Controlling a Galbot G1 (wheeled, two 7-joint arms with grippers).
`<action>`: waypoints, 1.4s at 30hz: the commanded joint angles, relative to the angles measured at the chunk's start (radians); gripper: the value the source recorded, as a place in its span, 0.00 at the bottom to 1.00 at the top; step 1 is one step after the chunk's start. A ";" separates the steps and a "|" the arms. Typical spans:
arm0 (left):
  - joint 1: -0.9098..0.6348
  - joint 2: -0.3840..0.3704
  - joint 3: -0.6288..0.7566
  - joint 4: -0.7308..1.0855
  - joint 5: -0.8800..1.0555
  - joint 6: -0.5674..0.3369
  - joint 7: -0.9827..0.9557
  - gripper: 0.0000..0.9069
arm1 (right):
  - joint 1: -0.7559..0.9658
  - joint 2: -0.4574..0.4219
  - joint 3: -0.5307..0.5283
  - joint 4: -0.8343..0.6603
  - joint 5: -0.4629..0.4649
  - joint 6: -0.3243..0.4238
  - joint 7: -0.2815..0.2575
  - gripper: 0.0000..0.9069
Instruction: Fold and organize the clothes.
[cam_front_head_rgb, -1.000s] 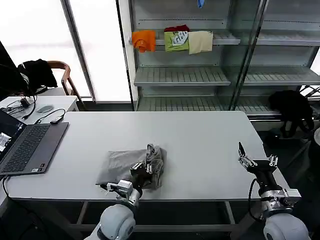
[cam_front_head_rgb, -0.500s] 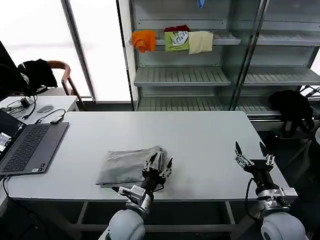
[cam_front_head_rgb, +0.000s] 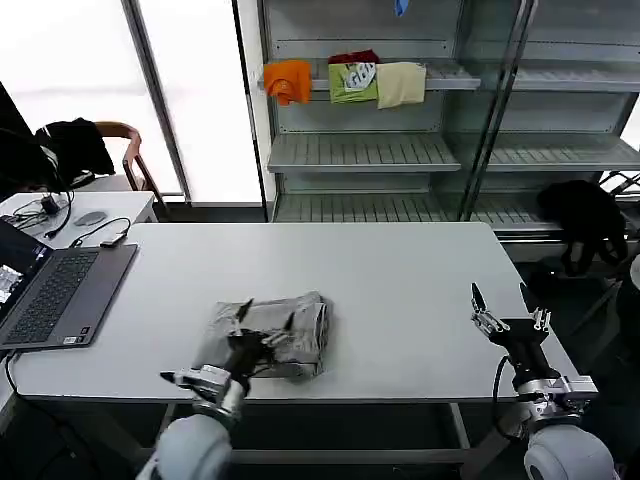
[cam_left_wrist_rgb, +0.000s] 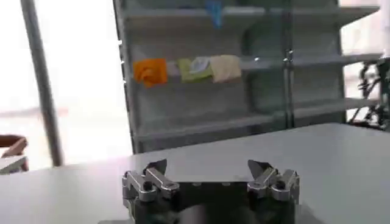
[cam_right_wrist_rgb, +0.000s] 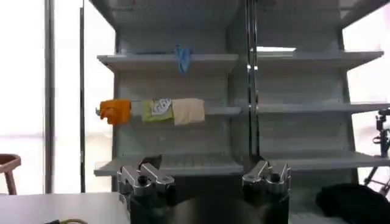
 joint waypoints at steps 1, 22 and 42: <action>0.093 0.112 -0.274 0.057 -0.234 0.091 0.053 1.00 | 0.010 0.004 -0.006 -0.001 -0.003 -0.004 0.000 1.00; -0.003 0.002 -0.203 0.146 -0.329 0.123 0.070 1.00 | 0.005 0.006 -0.021 -0.006 -0.027 -0.002 0.001 1.00; 0.000 -0.073 -0.155 0.169 -0.302 0.076 0.083 0.27 | 0.004 0.010 -0.028 -0.002 -0.035 -0.001 0.001 1.00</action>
